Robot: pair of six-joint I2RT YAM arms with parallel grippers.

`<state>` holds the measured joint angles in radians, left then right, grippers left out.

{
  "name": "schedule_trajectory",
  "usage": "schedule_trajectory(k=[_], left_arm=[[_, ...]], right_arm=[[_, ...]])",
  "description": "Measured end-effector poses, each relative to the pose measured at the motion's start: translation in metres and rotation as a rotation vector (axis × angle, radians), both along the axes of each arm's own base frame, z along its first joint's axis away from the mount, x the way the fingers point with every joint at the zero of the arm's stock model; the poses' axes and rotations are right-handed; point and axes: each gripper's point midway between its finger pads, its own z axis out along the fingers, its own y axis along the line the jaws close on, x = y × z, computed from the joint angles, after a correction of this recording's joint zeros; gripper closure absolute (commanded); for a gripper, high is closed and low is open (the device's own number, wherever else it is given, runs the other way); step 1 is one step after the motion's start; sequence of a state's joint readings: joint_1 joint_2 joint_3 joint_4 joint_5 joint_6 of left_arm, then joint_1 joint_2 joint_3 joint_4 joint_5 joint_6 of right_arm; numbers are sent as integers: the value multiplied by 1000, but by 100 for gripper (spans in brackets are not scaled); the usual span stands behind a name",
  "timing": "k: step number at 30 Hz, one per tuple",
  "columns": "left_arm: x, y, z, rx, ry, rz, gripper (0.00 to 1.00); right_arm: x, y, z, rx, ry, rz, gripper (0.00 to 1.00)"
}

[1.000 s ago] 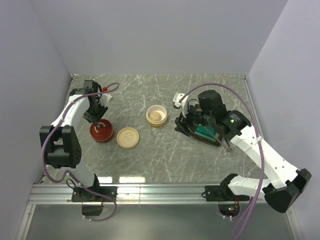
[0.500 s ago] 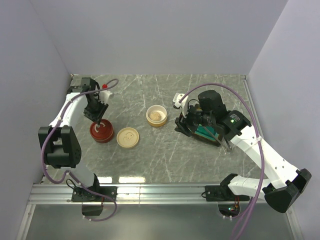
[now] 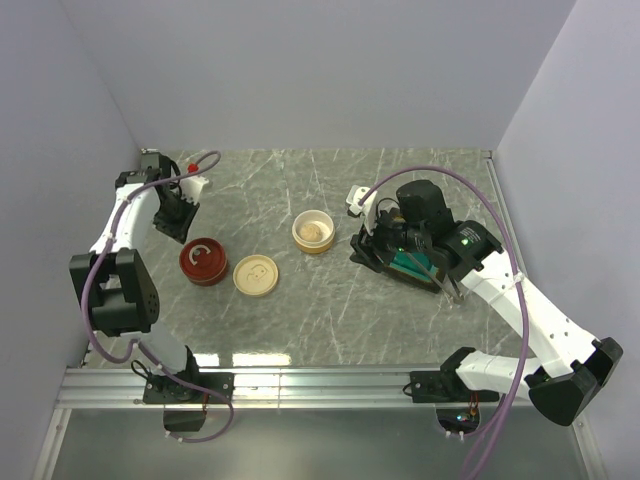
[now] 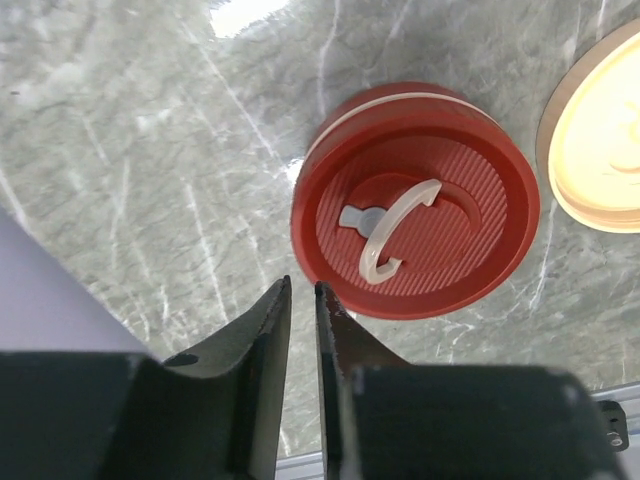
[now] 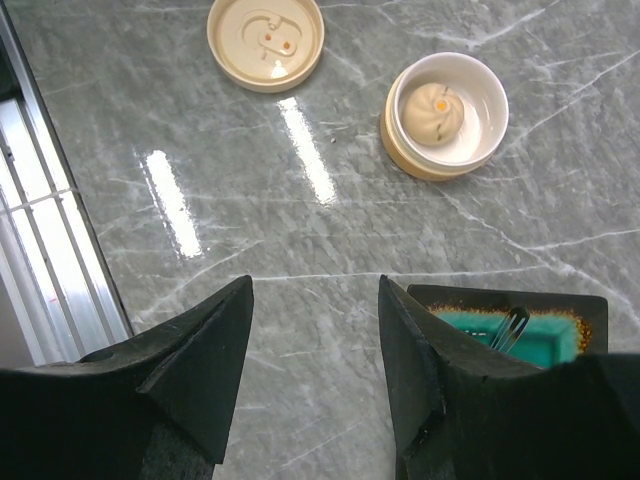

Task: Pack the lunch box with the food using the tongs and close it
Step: Pick up the lid of the lunch box with the left arm

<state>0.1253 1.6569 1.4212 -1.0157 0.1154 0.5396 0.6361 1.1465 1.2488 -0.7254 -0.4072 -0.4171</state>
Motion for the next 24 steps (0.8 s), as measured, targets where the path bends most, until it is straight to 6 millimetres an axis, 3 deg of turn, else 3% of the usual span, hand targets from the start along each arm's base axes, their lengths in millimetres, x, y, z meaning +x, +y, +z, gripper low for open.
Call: schedule_trajectory(k=[9,24], left_arm=[[-3,-2,-27,-19,70,-11,81],[-9,-22,-29,-125,97,-66,78]], right_arm=[[0,0,0,0,1,0,40],[0,0,0,-1,-1,1,40]])
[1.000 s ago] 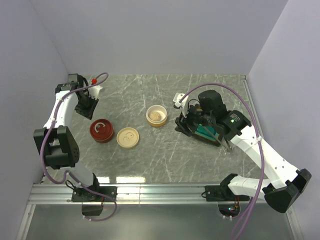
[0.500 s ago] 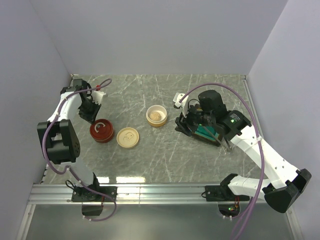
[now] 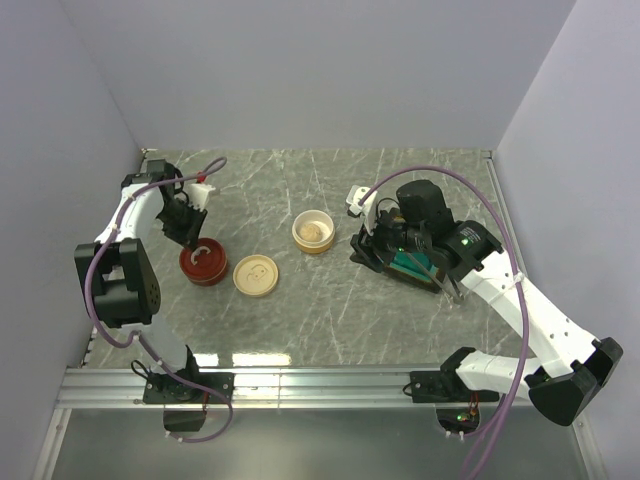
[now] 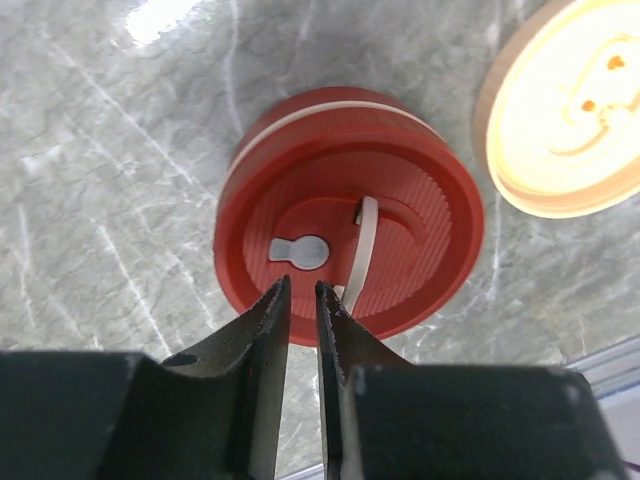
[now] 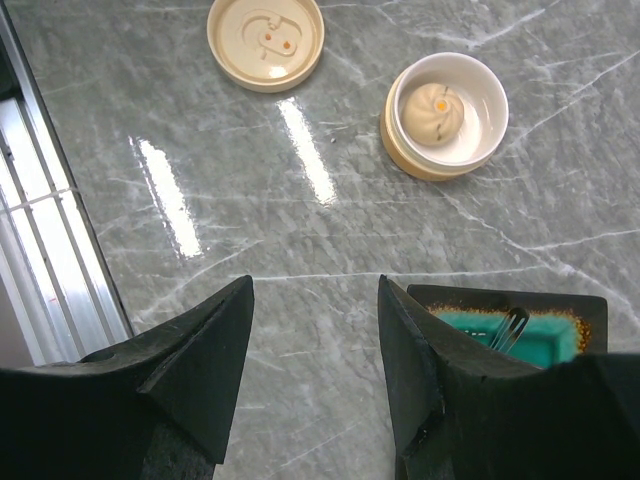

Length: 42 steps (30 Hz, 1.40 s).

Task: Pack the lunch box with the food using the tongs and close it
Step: Pick up the lid of the lunch box with the left arm

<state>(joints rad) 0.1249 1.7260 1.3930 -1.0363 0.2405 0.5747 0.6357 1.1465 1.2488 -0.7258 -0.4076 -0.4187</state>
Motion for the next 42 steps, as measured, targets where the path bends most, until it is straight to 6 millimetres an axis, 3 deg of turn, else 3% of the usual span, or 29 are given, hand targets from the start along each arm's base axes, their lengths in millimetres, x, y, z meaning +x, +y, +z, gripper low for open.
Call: schedule_trajectory(k=[7,14,20,23,24,25,27,29,33,42], left_arm=[[-7,-8,0,-43,20,-21,75],[-22,-19,0,-88,45,-38,63],[-24,-31,19,-129,-13,-70,56],[-24,-46,46,-143,-124,-148,50],[-26,-54,55,-144,-170,-186,50],[-30,-65,66,-139,-225,-241,46],[-44,-91,80,-150,-316,-363,45],[-63,-114,84,-180,-364,-474,44],[-85,-133,70,-225,-400,-613,43],[-101,-175,13,-224,-339,-875,44]], right_arm=[[0,0,0,-1,-1,1,40],[0,0,0,0,-1,1,37],[0,0,-2,-1,4,-3,35],[0,-2,-6,-8,20,-15,32],[1,-3,-7,-8,25,-20,22],[1,-5,-8,-5,34,-32,20],[4,-8,-9,2,49,-53,9],[6,-13,-14,11,82,-82,5],[12,-30,-29,60,191,-161,3],[30,-70,-37,254,395,-347,1]])
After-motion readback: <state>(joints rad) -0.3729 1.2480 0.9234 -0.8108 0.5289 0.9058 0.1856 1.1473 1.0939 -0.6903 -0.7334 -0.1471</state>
